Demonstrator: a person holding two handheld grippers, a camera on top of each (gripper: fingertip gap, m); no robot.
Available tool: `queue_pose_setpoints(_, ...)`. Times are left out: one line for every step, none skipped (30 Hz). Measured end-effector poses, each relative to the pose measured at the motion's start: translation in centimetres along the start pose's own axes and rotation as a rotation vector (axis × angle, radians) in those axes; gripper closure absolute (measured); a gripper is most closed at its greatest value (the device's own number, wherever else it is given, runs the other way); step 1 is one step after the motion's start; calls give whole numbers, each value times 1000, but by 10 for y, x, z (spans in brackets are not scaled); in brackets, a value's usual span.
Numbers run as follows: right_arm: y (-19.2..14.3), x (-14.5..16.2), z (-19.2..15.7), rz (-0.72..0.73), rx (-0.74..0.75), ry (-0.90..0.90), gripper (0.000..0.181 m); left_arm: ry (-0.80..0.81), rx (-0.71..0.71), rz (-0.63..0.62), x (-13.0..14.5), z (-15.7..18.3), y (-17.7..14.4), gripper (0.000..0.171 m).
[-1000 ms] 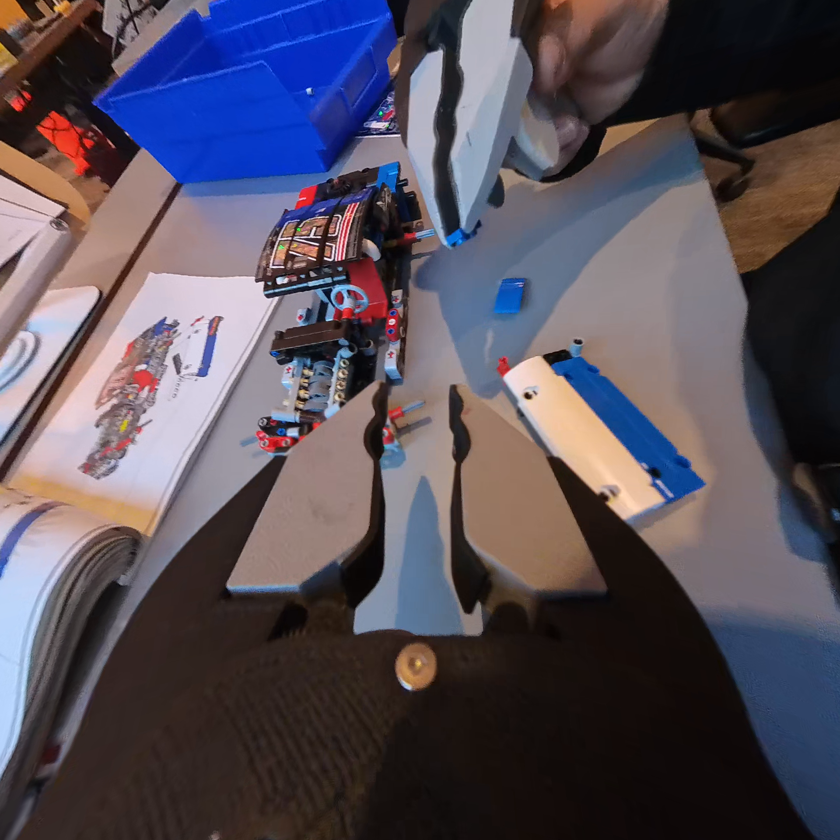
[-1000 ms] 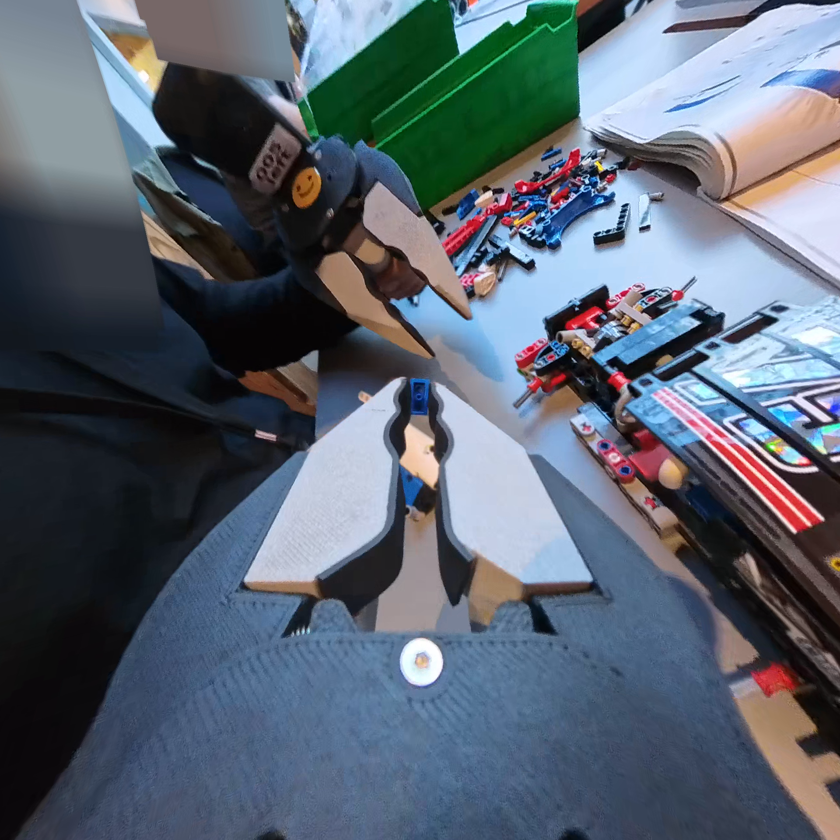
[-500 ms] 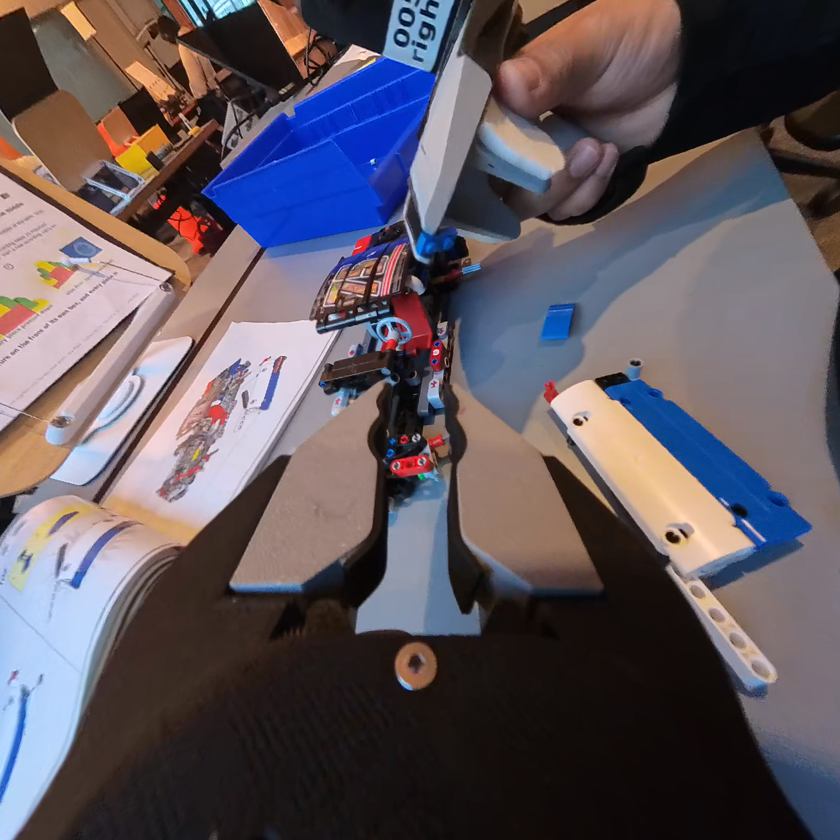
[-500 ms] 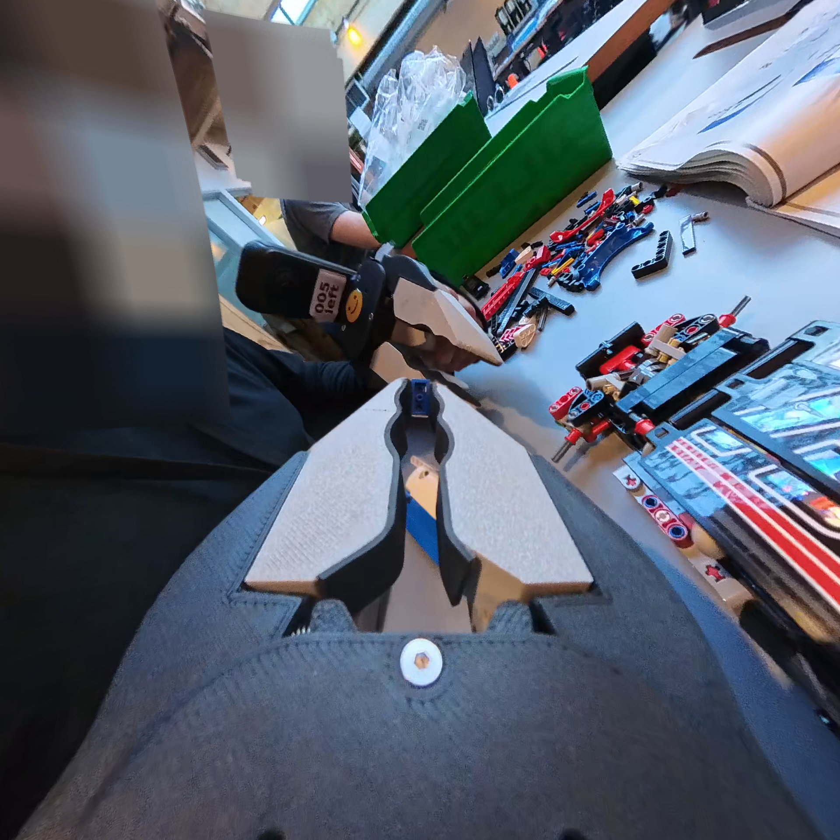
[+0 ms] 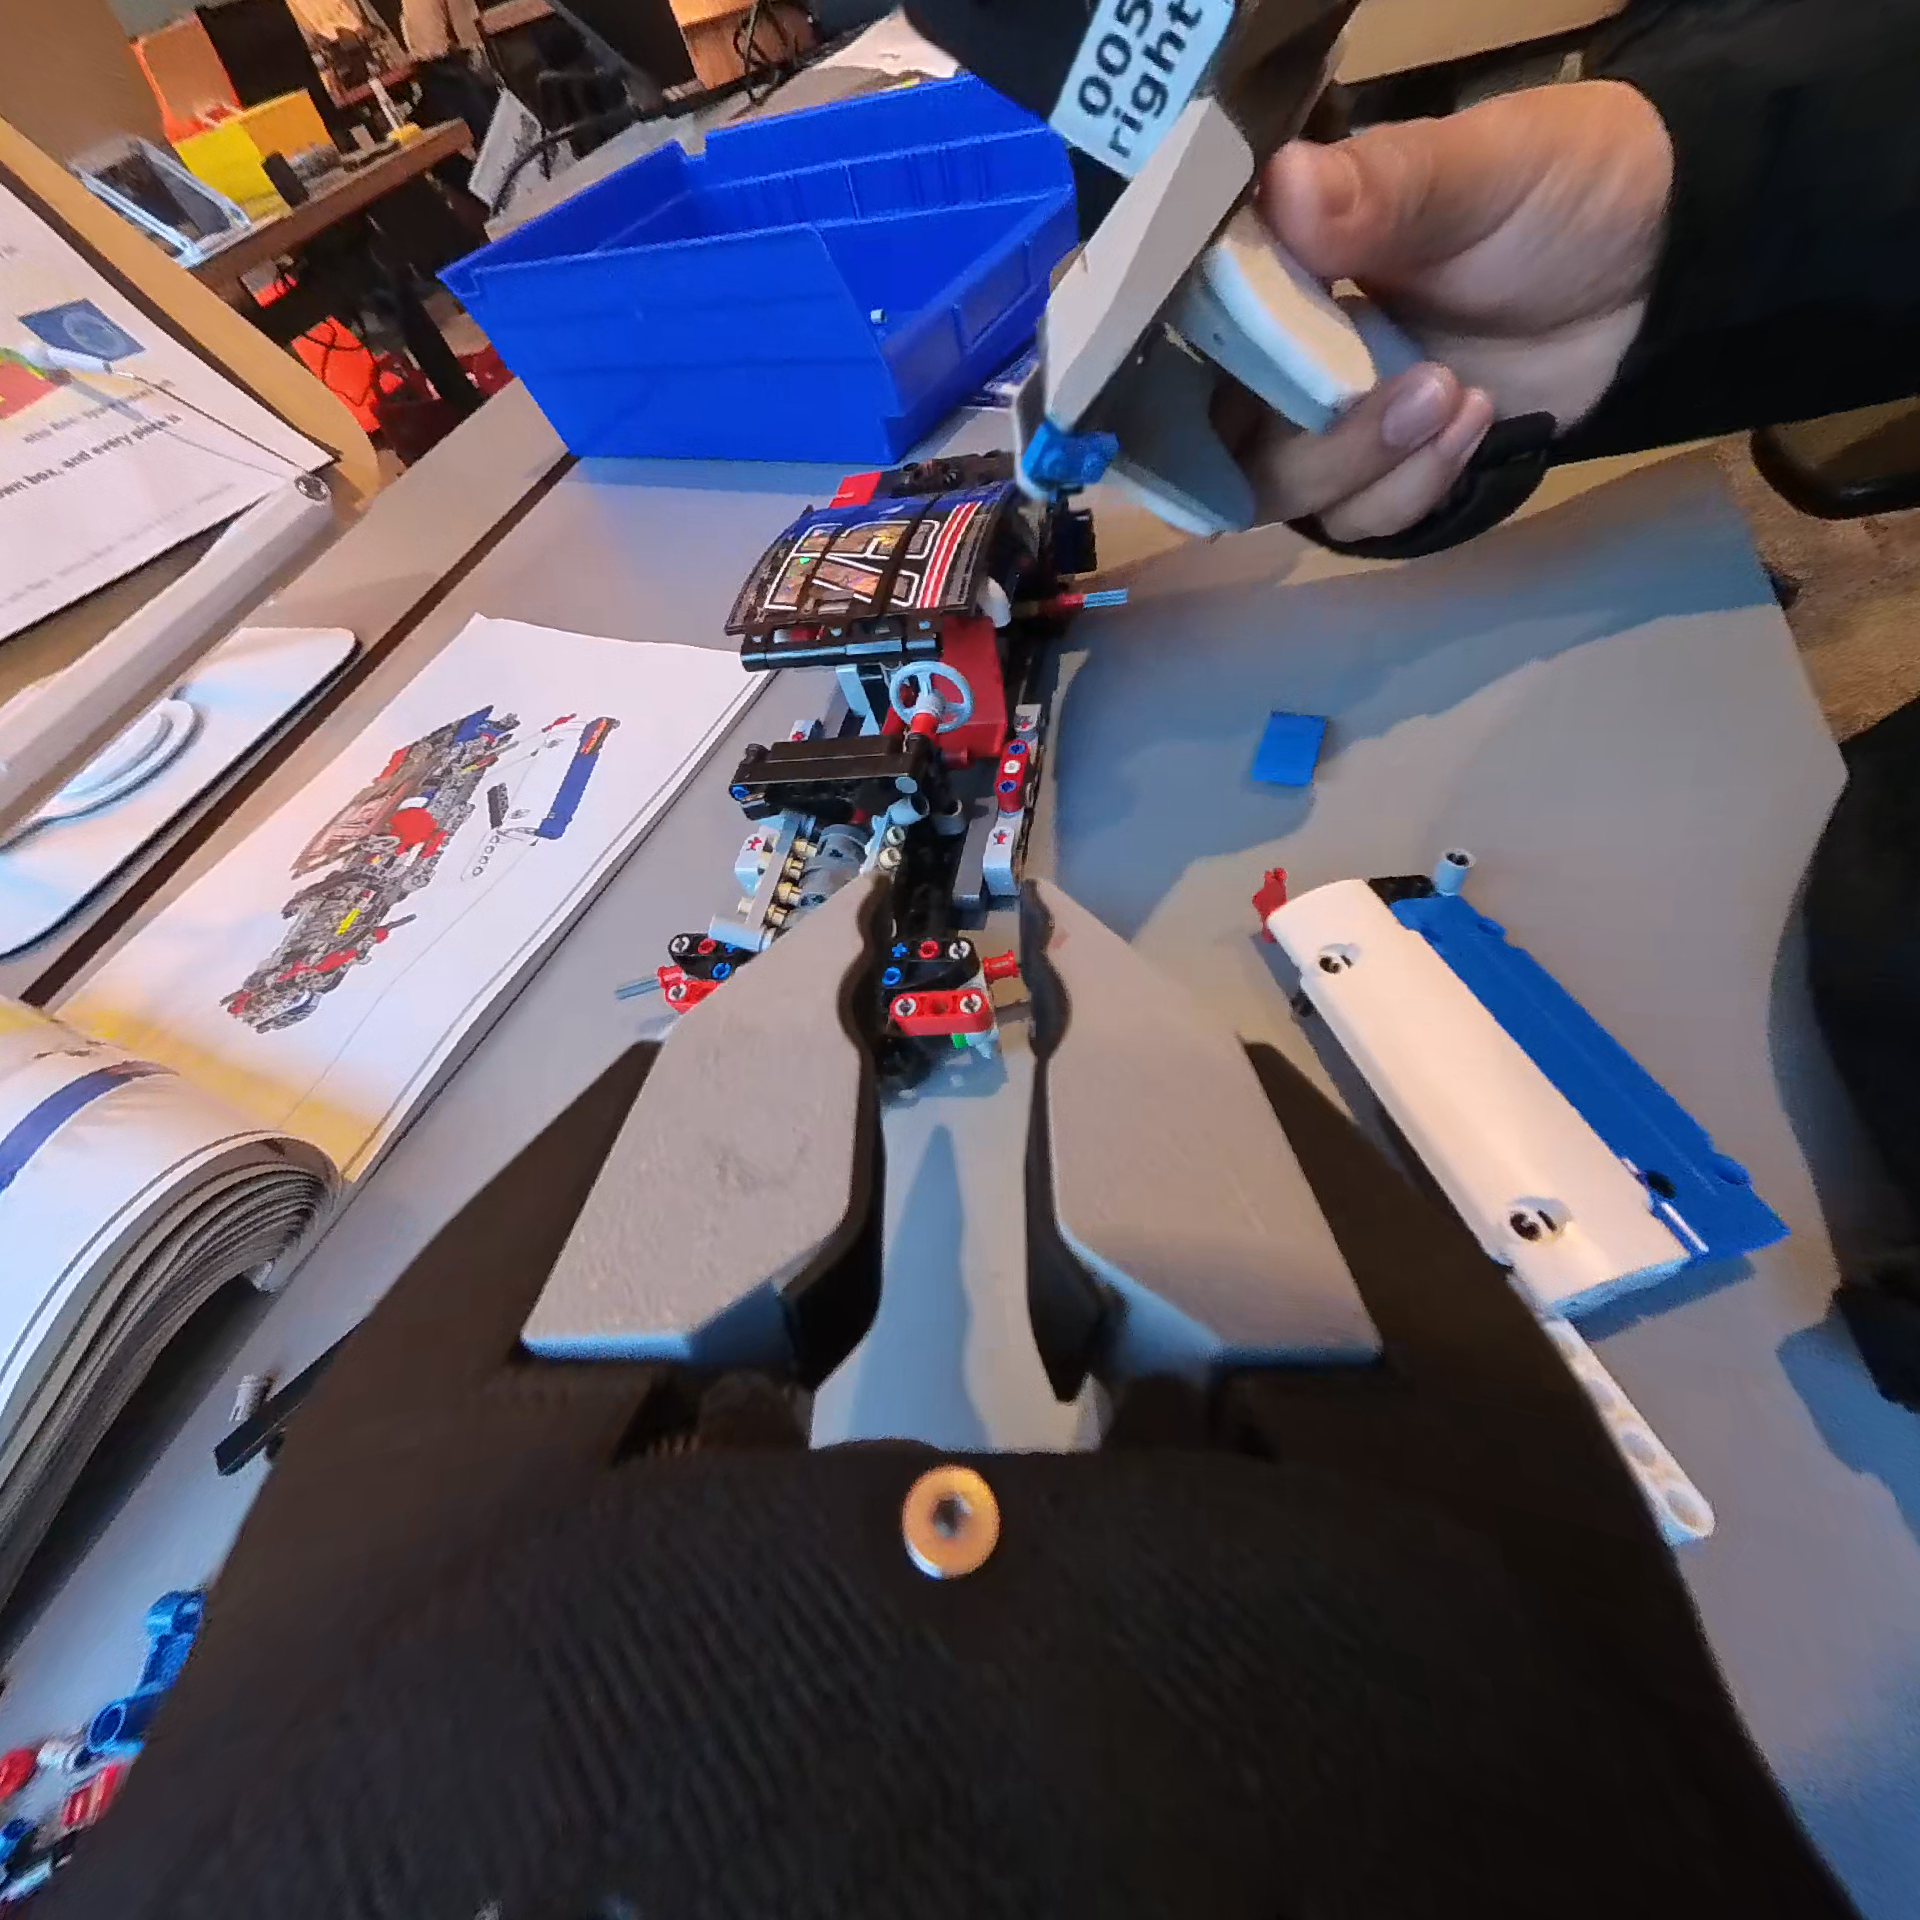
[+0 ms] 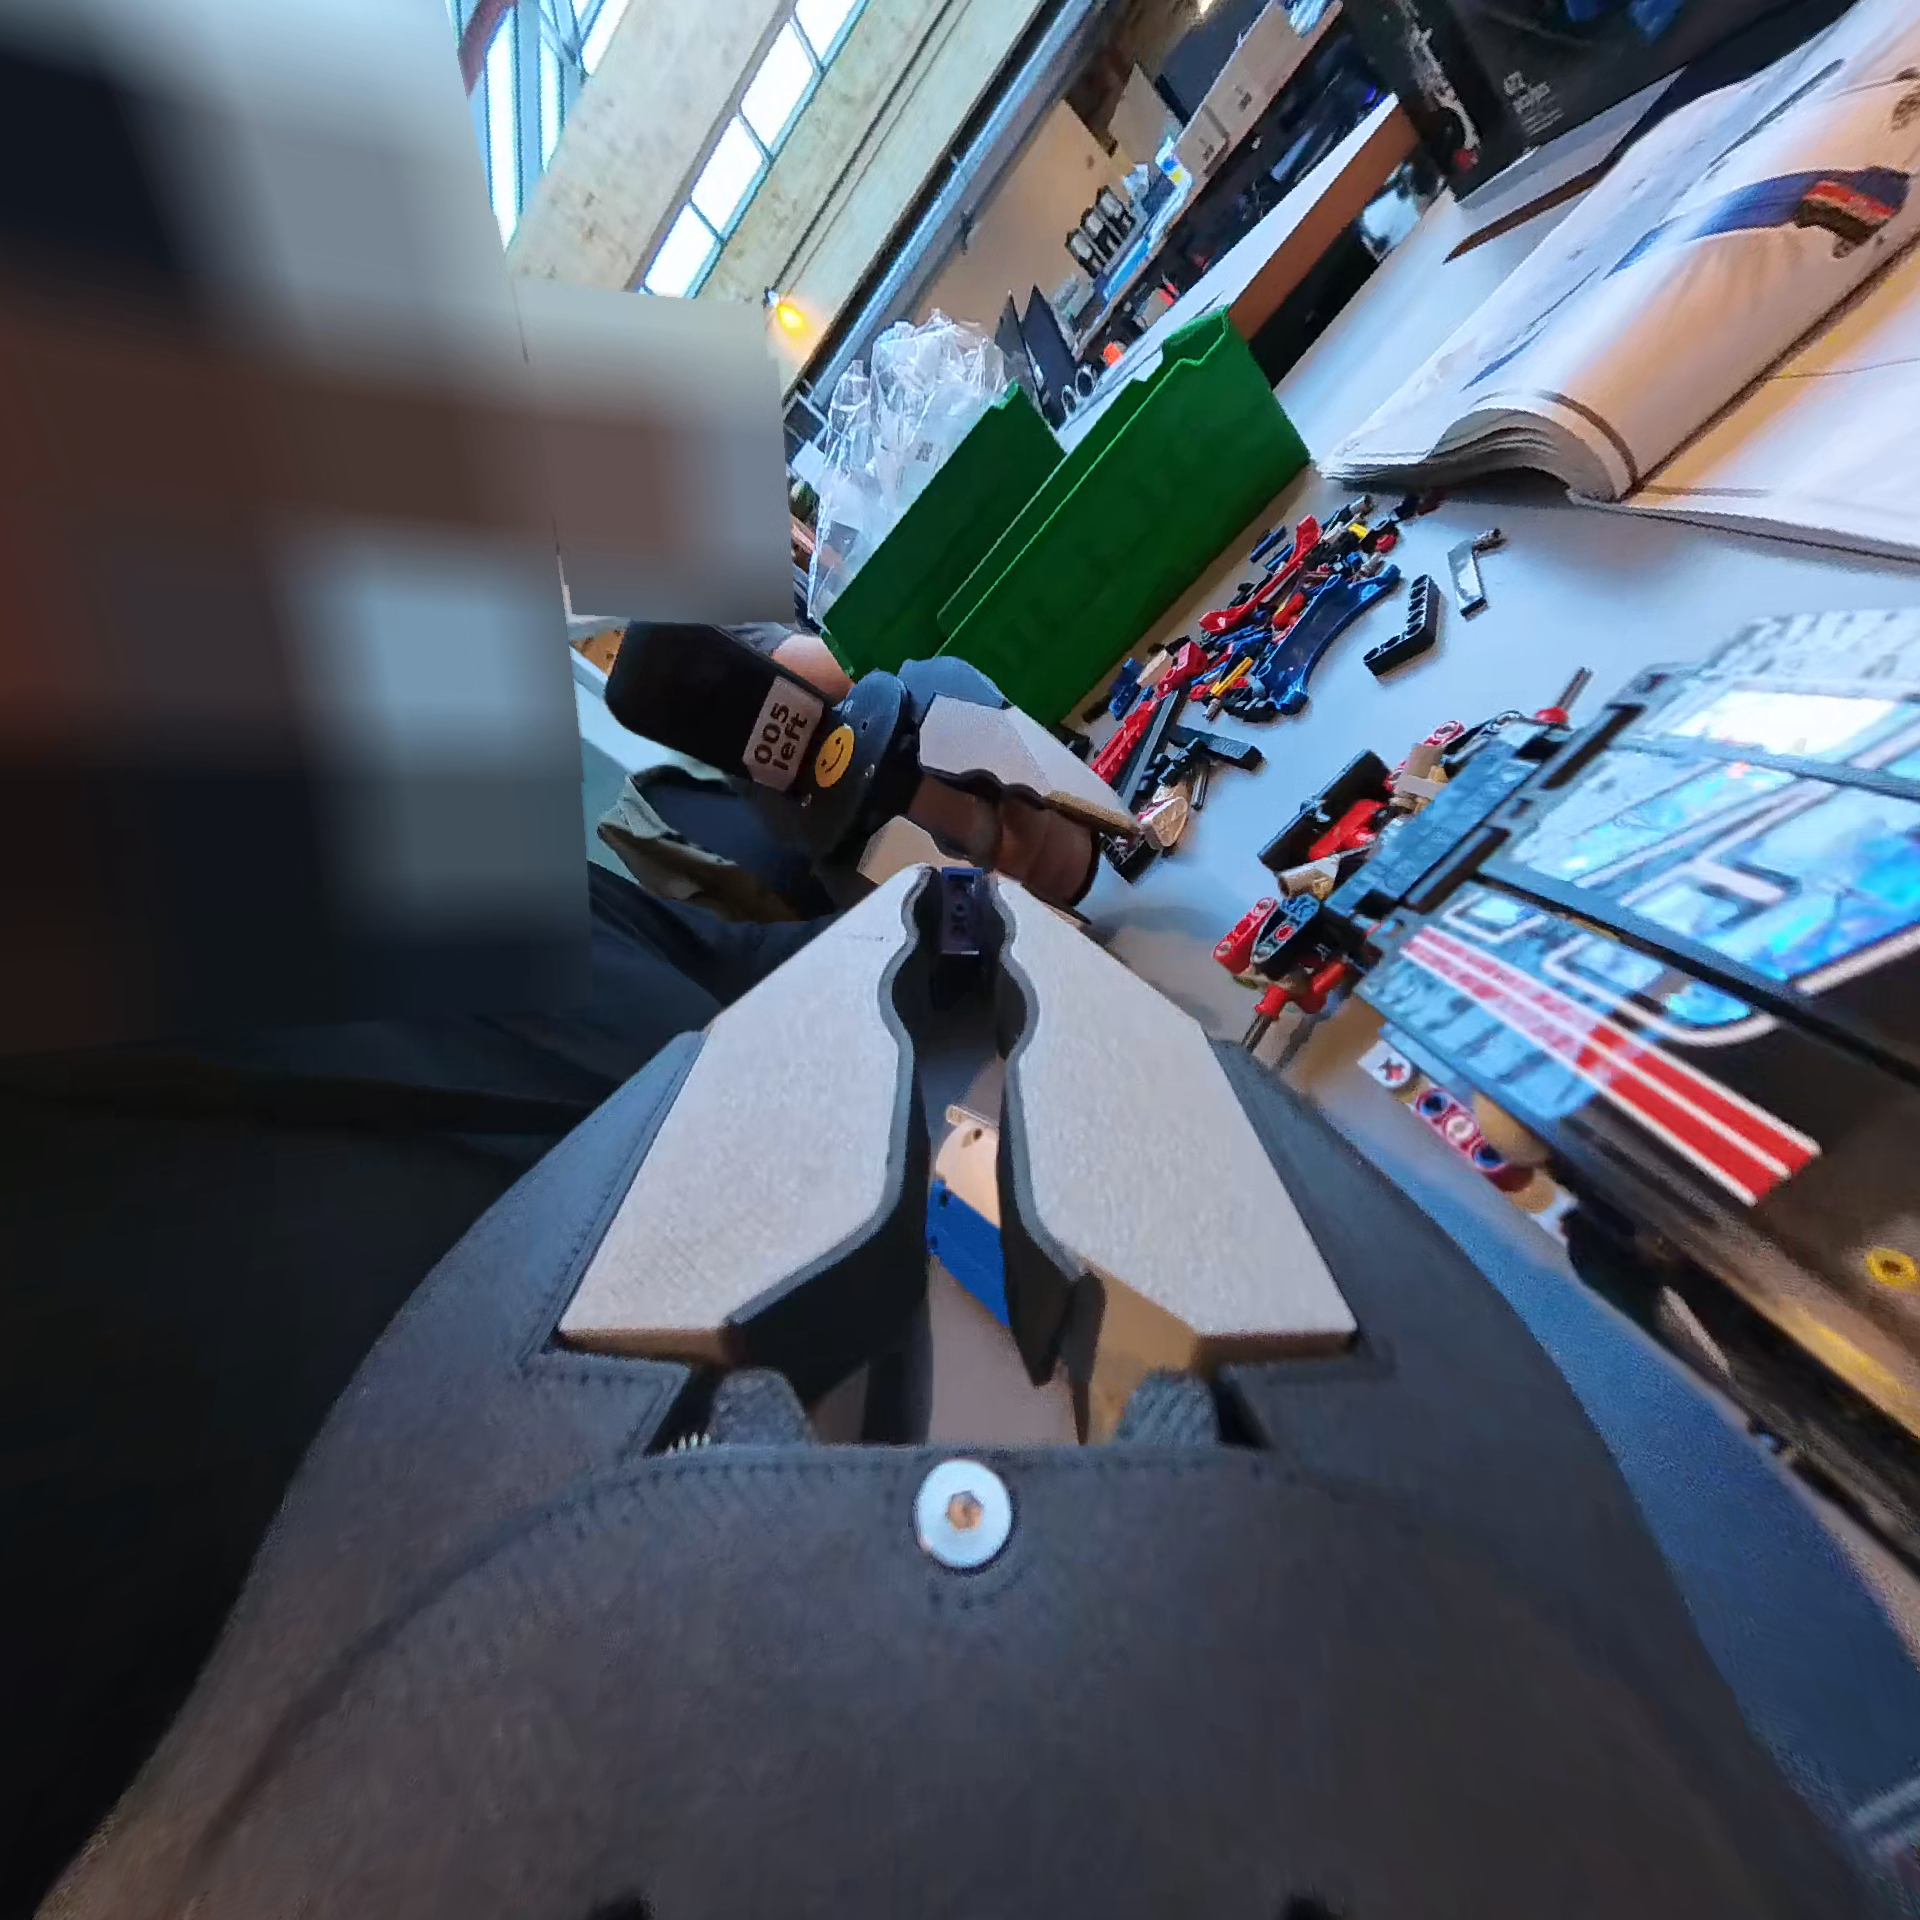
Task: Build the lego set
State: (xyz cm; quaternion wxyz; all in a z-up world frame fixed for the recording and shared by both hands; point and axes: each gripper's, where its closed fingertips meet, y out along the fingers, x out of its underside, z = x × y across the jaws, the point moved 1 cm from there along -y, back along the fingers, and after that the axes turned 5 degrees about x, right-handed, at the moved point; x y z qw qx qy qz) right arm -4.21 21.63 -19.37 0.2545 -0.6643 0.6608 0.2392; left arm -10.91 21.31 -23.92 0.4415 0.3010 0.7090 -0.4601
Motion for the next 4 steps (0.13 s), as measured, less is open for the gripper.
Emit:
queue_pose_setpoints(-2,-1,0,12,-4,16,177,0,6,6,-1,1,0,151)
queue_pose_setpoints(-4,-1,-1,25,-12,32,176,-1,9,7,-1,2,1,151)
queue_pose_setpoints(-5,-3,-2,42,-23,50,176,-3,12,9,-1,3,2,151)
queue_pose_setpoints(-6,-5,-4,66,-41,72,176,-9,20,15,-3,4,4,150)
